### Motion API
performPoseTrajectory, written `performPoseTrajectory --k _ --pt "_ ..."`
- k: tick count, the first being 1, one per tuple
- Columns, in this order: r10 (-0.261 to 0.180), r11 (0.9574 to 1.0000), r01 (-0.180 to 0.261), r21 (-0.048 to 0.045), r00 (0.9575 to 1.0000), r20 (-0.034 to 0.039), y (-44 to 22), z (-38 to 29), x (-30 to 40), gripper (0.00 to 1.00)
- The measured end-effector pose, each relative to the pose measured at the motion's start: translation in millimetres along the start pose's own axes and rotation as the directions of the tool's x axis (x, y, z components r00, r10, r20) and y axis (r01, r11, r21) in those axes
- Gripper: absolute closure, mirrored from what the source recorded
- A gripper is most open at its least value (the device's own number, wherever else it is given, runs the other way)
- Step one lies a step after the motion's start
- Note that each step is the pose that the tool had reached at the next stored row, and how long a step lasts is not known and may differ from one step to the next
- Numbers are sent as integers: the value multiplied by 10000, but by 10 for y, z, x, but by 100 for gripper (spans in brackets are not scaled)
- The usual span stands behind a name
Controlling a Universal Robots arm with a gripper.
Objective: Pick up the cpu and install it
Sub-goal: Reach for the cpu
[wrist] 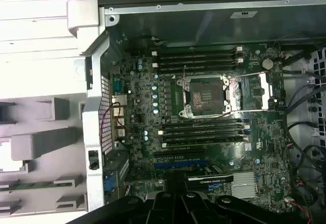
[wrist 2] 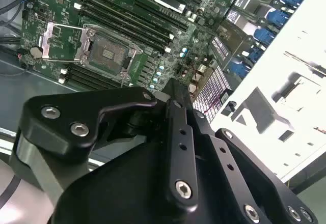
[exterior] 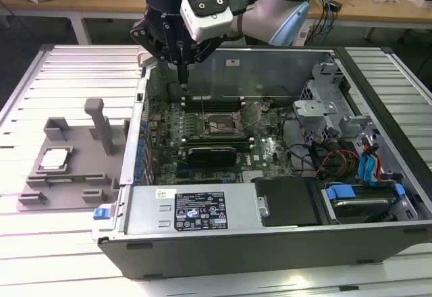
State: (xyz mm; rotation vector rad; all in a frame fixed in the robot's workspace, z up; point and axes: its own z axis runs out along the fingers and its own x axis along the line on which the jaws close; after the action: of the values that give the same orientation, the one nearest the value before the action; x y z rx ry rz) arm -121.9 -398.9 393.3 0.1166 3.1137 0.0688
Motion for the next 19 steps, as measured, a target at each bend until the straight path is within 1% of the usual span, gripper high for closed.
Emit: performPoseTrajectory --k 6,8,12,19 --pt "-1 10000 1 -1 10000 1 0 0 2 89" --pt "1 10000 -1 -2 10000 1 -1 0 16 89" --pt "0 10000 0 -1 10000 0 -6 -2 83 89" --pt "0 10000 0 -1 10000 0 -13 -4 173 89"
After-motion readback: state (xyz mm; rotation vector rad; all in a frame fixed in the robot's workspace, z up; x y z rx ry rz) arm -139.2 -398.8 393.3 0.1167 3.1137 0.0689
